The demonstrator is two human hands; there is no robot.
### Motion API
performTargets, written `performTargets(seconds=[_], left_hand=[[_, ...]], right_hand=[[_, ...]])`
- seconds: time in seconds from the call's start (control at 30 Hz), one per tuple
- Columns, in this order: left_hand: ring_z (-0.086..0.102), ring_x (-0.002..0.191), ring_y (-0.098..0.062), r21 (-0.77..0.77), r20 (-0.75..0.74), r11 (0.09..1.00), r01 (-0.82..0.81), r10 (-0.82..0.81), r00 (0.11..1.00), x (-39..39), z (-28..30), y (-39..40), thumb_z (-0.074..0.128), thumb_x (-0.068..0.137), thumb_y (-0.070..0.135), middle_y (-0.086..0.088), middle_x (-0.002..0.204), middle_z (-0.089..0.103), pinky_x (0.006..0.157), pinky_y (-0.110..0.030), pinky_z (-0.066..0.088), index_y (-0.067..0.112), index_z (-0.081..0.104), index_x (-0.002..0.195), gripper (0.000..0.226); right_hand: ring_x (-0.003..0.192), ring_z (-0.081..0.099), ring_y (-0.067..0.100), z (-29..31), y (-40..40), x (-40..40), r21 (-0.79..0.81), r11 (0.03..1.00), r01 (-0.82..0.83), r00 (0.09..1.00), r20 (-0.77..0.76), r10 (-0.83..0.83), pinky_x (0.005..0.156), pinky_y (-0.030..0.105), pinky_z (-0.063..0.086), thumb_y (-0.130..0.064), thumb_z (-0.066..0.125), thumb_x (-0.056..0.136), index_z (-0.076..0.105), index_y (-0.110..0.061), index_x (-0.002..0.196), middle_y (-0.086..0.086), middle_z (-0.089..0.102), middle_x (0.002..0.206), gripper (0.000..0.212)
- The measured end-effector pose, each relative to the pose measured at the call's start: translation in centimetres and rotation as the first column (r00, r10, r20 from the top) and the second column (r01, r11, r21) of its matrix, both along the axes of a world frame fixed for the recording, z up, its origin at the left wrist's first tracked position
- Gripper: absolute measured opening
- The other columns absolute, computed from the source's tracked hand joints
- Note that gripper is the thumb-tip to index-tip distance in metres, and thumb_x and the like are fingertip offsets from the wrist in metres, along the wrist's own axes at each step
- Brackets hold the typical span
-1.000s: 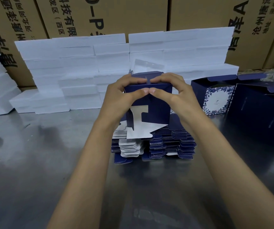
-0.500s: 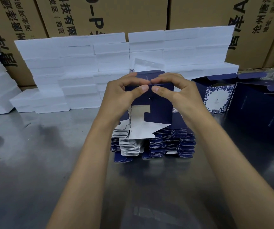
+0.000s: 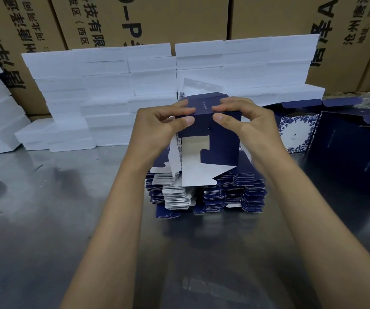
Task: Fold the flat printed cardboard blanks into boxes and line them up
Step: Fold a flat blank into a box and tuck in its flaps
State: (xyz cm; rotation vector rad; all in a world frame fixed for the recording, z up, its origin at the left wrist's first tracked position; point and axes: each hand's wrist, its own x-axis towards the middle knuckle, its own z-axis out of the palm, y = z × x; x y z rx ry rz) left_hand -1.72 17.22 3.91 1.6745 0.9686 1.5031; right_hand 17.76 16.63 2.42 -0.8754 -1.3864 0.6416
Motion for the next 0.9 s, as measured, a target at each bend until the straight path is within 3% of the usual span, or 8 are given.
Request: performTargets(seconds=[0.13,0.2,0.33,0.43,0.53,0.7,0.8,0.9], left_hand=[[0.069,0.106,-0.003,-0.006,0.088,0.994,-0.113,0.113,0.990,-0.3,0.1,0.1,0.077,0.083,0.005,0.004,0.108,0.077,0.091,-0.021,0.054,0.022,0.080,0.096,0.021],[0.070,0.106,-0.013,-0.017,0.171,0.982,-0.190,0.191,0.967,-0.7,0.0,0.3,0.072,0.089,0.006,-0.001,0.107,0.077,0.093,-0.030,0.055,0.018,0.077,0.103,0.020],[0.066,0.109,-0.012,-0.085,0.222,0.955,-0.283,0.295,0.929,-0.7,-0.1,0.4,0.059,0.099,0.013,0.003,0.122,0.069,0.073,-0.017,0.051,0.021,0.064,0.126,0.029],[0.064,0.091,-0.004,-0.163,0.240,0.956,-0.243,0.277,0.930,0.2,0.0,0.3,0.055,0.101,0.013,0.008,0.127,0.062,0.054,-0.010,0.044,0.029,0.054,0.134,0.037],[0.066,0.100,-0.009,-0.180,0.244,0.967,-0.179,0.220,0.944,1.0,0.4,0.0,0.052,0.101,0.008,0.006,0.132,0.056,0.060,-0.013,0.050,0.032,0.048,0.136,0.043],[0.065,0.110,-0.013,-0.135,0.188,0.978,-0.160,0.184,0.965,1.3,1.2,-0.5,0.054,0.097,0.003,0.008,0.132,0.054,0.073,-0.024,0.056,0.037,0.044,0.139,0.055],[0.065,0.107,-0.011,-0.088,0.130,0.987,-0.137,0.148,0.980,1.4,1.2,-0.5,0.054,0.091,-0.004,0.010,0.130,0.053,0.062,-0.016,0.055,0.038,0.042,0.139,0.064],[0.067,0.103,-0.013,-0.108,0.052,0.987,-0.120,0.127,0.991,1.5,1.0,-0.4,0.063,0.087,-0.002,0.012,0.119,0.057,0.076,-0.022,0.058,0.035,0.043,0.135,0.063]], right_hand=[[0.128,0.056,0.001,0.0,0.0,1.0,-0.086,0.994,-0.069,0.995,-0.073,0.063,0.104,0.034,0.051,-0.034,0.072,0.094,0.059,-0.039,0.134,-0.016,0.051,0.147,0.042],[0.129,0.053,-0.001,-0.1,0.3,1.7,-0.123,0.992,-0.017,0.992,-0.128,0.001,0.104,0.030,0.049,-0.040,0.061,0.100,0.046,-0.037,0.146,-0.015,0.044,0.151,0.048],[0.126,0.058,0.014,-0.4,1.3,2.9,-0.269,0.963,0.009,0.997,-0.068,-0.028,0.111,0.035,0.046,-0.020,0.059,0.102,0.043,-0.023,0.150,0.000,0.054,0.142,0.051],[0.126,0.057,0.009,-0.4,1.1,2.4,-0.346,0.930,-0.125,0.989,0.028,0.143,0.112,0.035,0.045,-0.051,0.066,0.092,0.042,-0.040,0.149,-0.020,0.056,0.135,0.063],[0.127,0.059,0.010,-0.4,0.7,1.2,-0.332,0.927,-0.178,0.981,0.011,0.192,0.107,0.036,0.048,-0.080,0.057,0.078,0.033,-0.059,0.148,-0.039,0.052,0.127,0.077],[0.120,0.066,0.013,0.2,0.6,0.5,-0.202,0.932,-0.302,0.947,-0.181,0.267,0.107,0.046,0.051,-0.068,0.031,0.100,0.041,-0.047,0.150,-0.013,0.062,0.141,0.055],[0.134,0.055,0.012,0.9,0.4,0.5,-0.133,0.945,-0.298,0.947,-0.166,0.275,0.114,0.044,0.044,-0.067,0.032,0.100,0.036,-0.054,0.150,-0.016,0.054,0.148,0.051],[0.142,0.043,0.003,1.4,-0.3,0.7,-0.063,0.973,-0.222,0.974,-0.066,0.218,0.112,0.032,0.038,-0.062,0.038,0.102,0.036,-0.058,0.148,-0.028,0.048,0.150,0.046]])
